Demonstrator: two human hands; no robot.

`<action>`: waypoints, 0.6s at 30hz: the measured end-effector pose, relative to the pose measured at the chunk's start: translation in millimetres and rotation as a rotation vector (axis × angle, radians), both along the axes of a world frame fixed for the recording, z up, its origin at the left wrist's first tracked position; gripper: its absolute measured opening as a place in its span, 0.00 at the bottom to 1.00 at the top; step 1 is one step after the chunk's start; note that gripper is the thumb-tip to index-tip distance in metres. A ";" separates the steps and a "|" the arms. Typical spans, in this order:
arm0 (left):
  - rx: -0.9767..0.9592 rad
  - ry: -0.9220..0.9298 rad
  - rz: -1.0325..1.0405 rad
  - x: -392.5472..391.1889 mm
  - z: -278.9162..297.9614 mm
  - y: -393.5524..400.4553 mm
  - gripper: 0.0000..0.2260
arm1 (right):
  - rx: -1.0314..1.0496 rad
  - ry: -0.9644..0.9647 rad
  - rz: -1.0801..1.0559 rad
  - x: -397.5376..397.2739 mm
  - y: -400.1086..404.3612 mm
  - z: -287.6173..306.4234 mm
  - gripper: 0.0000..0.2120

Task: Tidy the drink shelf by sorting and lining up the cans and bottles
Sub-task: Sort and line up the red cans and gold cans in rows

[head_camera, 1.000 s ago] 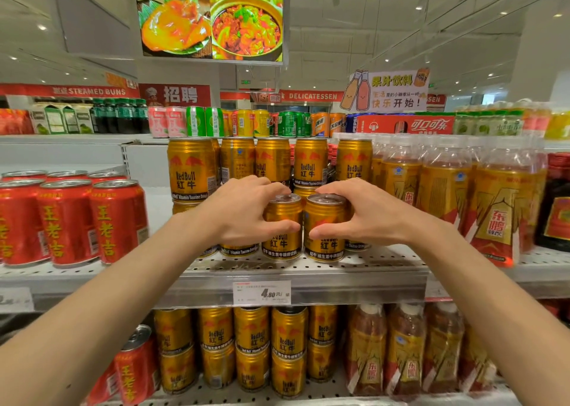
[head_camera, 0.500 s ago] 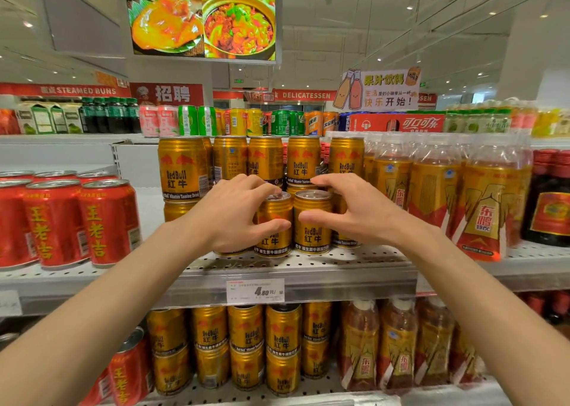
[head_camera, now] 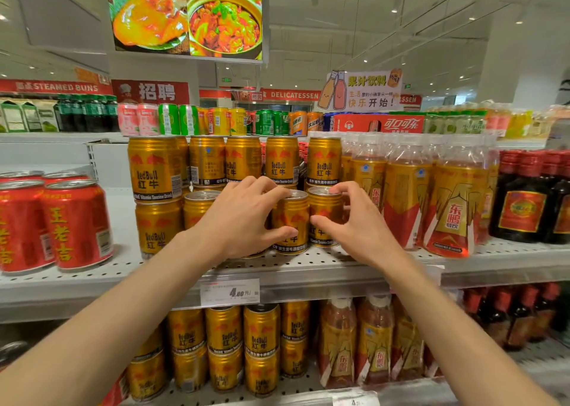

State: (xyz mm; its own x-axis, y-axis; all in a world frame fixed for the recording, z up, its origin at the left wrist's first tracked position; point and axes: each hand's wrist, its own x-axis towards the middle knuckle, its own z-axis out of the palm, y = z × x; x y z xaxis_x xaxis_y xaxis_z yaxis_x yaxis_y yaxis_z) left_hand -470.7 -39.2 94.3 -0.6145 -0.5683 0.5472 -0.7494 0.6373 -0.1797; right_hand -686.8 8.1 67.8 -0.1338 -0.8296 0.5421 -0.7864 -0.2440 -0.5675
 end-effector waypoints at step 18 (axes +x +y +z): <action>-0.004 0.036 -0.040 1.2 -4.2 -3.0 0.33 | 0.004 -0.072 0.166 -12.5 9.3 -5.0 0.32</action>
State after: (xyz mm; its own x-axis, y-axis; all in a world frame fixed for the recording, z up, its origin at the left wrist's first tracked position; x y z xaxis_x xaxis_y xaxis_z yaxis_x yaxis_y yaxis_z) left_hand -469.5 -42.2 90.0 -0.6165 -0.5414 0.5717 -0.7295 0.6659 -0.1561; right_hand -699.3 17.4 62.8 -0.0326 -0.8454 0.5331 -0.6929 -0.3653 -0.6216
